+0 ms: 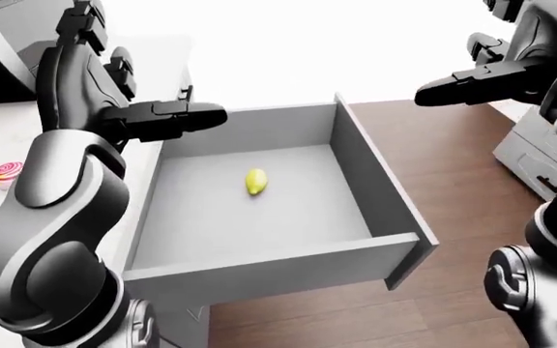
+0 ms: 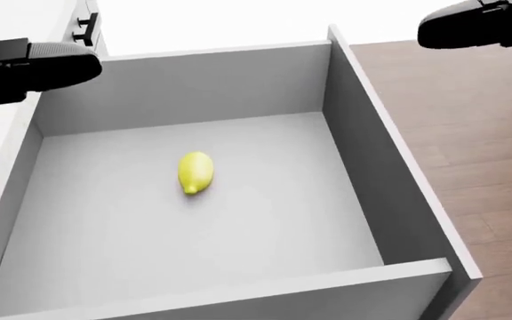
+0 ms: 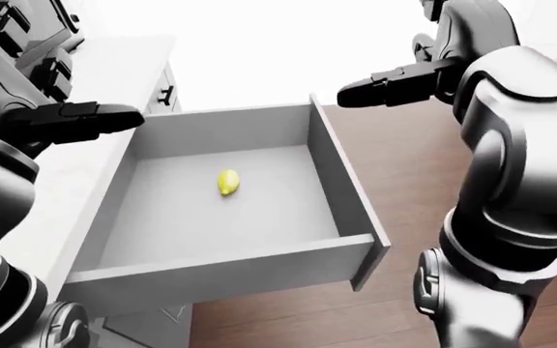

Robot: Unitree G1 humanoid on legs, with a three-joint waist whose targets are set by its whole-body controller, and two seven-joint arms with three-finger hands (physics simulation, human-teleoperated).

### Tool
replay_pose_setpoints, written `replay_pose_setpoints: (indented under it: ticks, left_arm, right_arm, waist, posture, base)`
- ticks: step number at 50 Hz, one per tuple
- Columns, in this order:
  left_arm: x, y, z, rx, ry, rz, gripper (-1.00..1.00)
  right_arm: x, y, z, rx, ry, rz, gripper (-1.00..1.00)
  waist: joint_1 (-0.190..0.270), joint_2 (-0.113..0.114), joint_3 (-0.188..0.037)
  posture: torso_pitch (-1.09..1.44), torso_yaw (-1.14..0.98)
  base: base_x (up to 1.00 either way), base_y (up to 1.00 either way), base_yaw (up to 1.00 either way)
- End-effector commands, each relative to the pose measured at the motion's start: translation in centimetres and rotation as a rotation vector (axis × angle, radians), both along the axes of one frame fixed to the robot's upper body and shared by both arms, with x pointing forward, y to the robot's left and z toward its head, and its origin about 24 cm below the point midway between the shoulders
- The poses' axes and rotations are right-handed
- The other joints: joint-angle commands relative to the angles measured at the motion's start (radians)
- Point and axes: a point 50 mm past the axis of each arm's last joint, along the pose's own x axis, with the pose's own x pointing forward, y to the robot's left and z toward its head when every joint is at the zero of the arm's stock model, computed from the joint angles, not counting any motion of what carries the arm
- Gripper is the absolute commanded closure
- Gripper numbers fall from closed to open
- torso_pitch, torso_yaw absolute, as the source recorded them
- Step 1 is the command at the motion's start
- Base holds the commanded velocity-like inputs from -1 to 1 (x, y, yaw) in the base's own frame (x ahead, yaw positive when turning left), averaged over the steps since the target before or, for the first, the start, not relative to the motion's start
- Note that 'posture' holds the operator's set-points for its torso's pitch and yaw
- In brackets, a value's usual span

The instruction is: Close the right drawer.

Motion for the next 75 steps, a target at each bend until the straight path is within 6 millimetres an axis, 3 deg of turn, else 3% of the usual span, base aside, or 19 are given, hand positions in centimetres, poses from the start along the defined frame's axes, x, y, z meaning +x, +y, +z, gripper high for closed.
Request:
replay_pose_setpoints:
  ticks: [1, 12, 23, 39, 58, 75]
  left_arm:
    - [-0.6, 0.0, 1.2, 0.0, -0.076, 0.0, -1.0]
    - [-0.6, 0.4, 1.4, -0.001, -0.078, 0.008, -1.0]
    - [-0.8, 0.3, 1.5, 0.0, -0.084, 0.005, -1.0]
    - [-1.1, 0.3, 1.7, -0.002, -0.09, 0.003, -1.0]
    - [-1.0, 0.3, 1.5, -0.001, -0.086, 0.004, -1.0]
    - [-1.2, 0.5, 1.8, -0.002, -0.092, 0.006, -1.0]
  right_arm:
    - [-0.8, -0.4, 1.8, -0.019, -0.089, 0.0, -1.0]
    - [-1.4, -3.9, 0.7, -0.014, -0.046, -0.071, -1.0]
    - [-2.5, -8.2, -2.5, 0.013, 0.013, -0.16, -1.0]
    - [-2.6, -11.4, -7.3, 0.063, 0.072, -0.224, -1.0]
    - [-0.6, -13.4, -13.8, 0.125, 0.135, -0.237, -1.0]
    - [1.7, -12.7, -16.9, 0.133, 0.173, -0.203, -1.0]
  waist:
    - [-0.001, -0.002, -0.028]
    - [0.001, -0.006, -0.024]
    - [0.005, -0.014, -0.024]
    - [0.005, -0.021, -0.027]
    - [0.002, -0.022, -0.037]
    - [-0.001, -0.02, -0.042]
  posture:
    - [0.0, 0.0]
    - [0.0, 0.0]
    - [0.0, 0.0]
    - [0.0, 0.0]
    - [0.0, 0.0]
    - [0.0, 0.0]
  base:
    - [0.0, 0.0, 0.0]
    - [0.0, 0.0, 0.0]
    - [0.0, 0.0, 0.0]
    - [0.0, 0.0, 0.0]
    - [0.0, 0.0, 0.0]
    - [0.0, 0.0, 0.0]
